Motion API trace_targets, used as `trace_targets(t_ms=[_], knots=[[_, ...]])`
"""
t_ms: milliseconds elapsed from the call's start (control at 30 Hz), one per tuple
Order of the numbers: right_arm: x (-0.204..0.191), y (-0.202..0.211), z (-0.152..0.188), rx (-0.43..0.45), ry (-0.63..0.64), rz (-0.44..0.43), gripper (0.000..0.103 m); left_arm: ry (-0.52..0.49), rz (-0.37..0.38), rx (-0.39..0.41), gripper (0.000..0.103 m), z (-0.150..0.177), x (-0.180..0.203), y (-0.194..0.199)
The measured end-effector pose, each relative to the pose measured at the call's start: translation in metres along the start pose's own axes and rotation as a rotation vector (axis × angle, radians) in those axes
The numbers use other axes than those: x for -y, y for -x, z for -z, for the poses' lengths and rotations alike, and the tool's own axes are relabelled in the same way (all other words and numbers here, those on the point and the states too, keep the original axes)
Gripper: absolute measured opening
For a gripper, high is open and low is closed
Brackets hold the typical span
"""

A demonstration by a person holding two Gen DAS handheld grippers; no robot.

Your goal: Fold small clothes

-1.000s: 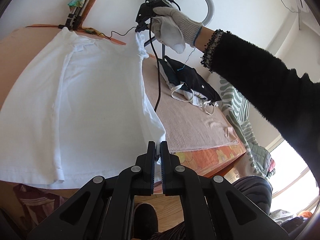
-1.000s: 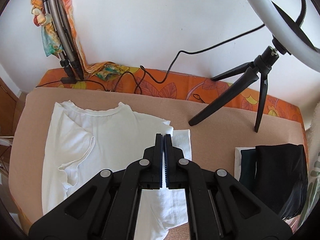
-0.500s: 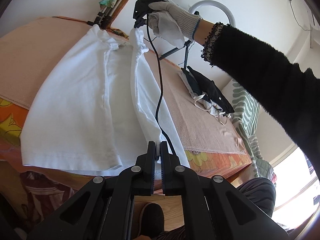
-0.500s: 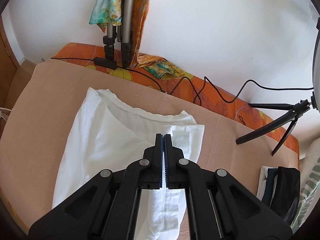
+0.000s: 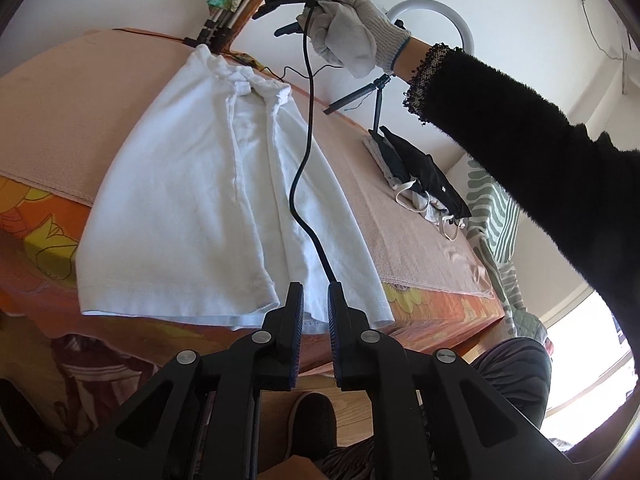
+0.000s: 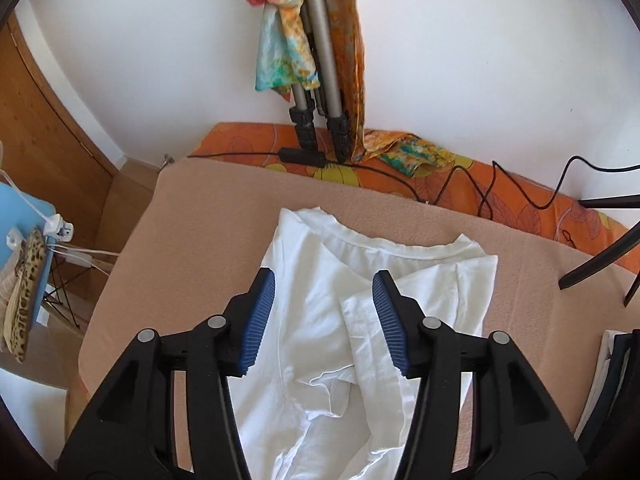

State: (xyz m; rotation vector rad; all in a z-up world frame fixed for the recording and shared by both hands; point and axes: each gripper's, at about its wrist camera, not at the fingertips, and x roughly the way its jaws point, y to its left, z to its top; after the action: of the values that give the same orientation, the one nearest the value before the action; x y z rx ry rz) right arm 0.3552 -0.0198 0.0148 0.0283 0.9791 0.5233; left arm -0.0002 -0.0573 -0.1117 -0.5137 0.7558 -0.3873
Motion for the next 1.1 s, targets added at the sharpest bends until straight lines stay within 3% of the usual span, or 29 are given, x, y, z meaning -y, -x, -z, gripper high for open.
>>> trace_targets(t_ms=[200, 467, 533, 600, 667, 733, 900, 1100], knots=[[0.035, 0.024, 0.018, -0.044, 0.016, 0.034, 0.054, -0.004, 0.003, 0.006, 0.011, 0.0, 0.004, 0.002], [0.045, -0.028, 0.083, -0.265, 0.015, 0.075, 0.051, -0.012, -0.003, 0.007, 0.011, 0.002, 0.008, 0.002], [0.044, -0.037, 0.093, -0.303, -0.009, 0.039, 0.05, -0.012, -0.011, 0.013, 0.011, 0.003, 0.007, 0.005], [0.038, -0.042, 0.097, -0.314, -0.043, -0.057, 0.05, -0.009, -0.019, 0.013, 0.011, 0.003, 0.007, 0.005], [0.028, -0.038, 0.097, -0.288, -0.07, -0.211, 0.05, -0.005, -0.027, 0.021, 0.011, 0.003, 0.007, 0.007], [0.017, -0.028, 0.094, -0.255, -0.062, -0.286, 0.05, -0.008, -0.037, 0.03, 0.011, 0.002, 0.007, 0.012], [0.012, 0.009, 0.094, -0.188, -0.045, -0.277, 0.05, -0.032, -0.064, 0.048, 0.011, -0.007, 0.006, 0.026], [0.041, 0.08, 0.115, -0.061, -0.079, -0.275, 0.05, -0.088, -0.123, 0.039, 0.012, -0.032, -0.008, 0.045]])
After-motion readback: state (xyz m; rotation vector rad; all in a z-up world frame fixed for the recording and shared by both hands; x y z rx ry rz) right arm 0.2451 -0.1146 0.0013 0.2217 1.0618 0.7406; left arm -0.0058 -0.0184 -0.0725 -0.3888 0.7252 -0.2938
